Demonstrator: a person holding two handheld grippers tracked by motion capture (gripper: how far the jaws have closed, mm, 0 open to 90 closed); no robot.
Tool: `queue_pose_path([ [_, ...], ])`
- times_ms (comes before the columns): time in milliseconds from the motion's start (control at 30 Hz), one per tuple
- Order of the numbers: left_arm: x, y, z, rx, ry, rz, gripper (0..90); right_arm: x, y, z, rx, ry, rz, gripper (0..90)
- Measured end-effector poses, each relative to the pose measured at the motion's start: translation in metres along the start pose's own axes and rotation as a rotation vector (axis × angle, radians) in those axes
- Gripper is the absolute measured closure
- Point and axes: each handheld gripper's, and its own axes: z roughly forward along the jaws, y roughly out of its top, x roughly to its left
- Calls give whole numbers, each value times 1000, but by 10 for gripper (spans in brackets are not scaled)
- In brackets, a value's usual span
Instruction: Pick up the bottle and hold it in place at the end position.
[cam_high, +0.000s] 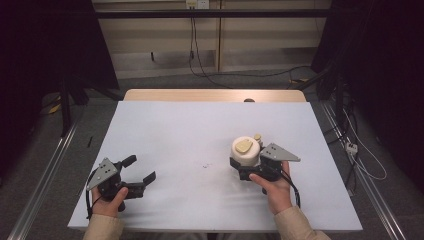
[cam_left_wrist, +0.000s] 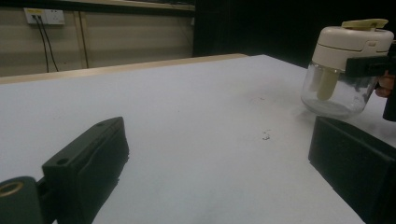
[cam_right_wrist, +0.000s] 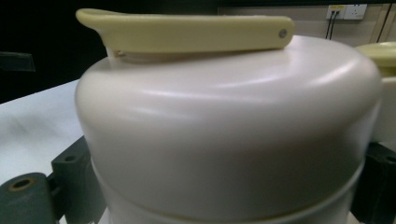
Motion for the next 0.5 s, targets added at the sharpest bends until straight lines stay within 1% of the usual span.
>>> queue_pose_path([
  [167, 0, 0, 0, 0, -4, 1, 42, 0, 1, 5, -3, -2, -6, 69],
  [300, 0, 0, 0, -2, -3, -3, 42, 0, 2, 9, -9, -3, -2, 69],
  [500, -1, 0, 1, 2, -6, 6, 42, -1, 4, 14, -11, -6, 7, 69],
])
